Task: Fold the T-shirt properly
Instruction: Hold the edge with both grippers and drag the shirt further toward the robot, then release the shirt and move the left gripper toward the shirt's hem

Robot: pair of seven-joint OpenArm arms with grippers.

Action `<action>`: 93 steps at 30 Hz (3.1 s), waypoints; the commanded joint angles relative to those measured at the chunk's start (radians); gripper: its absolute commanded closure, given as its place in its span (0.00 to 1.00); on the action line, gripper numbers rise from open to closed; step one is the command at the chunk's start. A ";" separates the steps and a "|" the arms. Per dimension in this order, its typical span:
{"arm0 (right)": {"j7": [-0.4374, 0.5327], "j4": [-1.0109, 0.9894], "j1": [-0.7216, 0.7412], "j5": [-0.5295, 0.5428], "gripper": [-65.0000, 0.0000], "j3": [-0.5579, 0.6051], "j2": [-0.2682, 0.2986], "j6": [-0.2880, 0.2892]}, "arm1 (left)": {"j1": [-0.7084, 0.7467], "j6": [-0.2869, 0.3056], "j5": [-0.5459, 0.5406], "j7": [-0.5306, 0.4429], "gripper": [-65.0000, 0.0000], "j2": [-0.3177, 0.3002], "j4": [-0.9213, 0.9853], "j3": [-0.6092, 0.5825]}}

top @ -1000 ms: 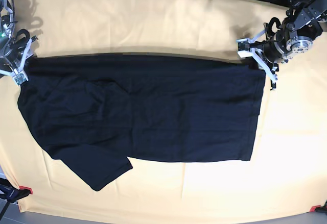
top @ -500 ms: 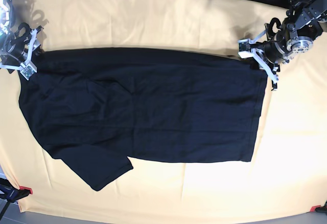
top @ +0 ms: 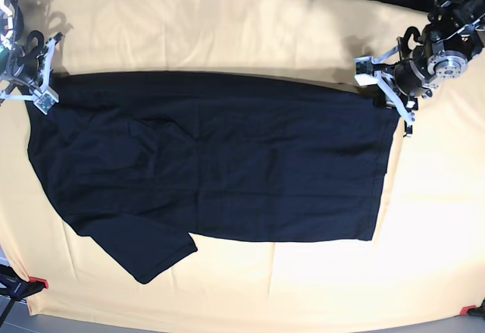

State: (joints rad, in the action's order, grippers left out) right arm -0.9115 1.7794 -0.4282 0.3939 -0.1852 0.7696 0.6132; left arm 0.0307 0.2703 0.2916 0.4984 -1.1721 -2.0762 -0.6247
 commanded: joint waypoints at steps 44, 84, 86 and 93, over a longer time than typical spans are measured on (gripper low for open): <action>-0.485 0.120 -0.232 0.467 1.00 -0.013 0.228 0.035 | -0.011 0.428 -0.621 0.087 1.00 -0.243 -0.148 0.010; -0.277 0.296 -0.220 0.444 0.45 -0.325 0.278 -0.142 | -0.012 -0.034 -0.352 0.188 0.33 -0.285 -0.230 0.011; -0.255 0.295 -0.213 0.443 0.45 -0.332 0.257 -0.139 | -0.012 -0.110 -0.348 0.200 0.33 -0.267 -0.214 0.012; -0.251 0.295 -0.170 0.443 0.45 -0.332 0.171 -0.131 | -0.012 -0.317 -0.300 0.206 0.33 -0.118 -0.080 0.124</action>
State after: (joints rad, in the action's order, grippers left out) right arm -1.1732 2.0670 -0.6014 0.8417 -0.5041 0.9180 0.4820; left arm 0.0303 -0.0360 -0.0219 0.7059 -1.2625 -2.1471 -0.5110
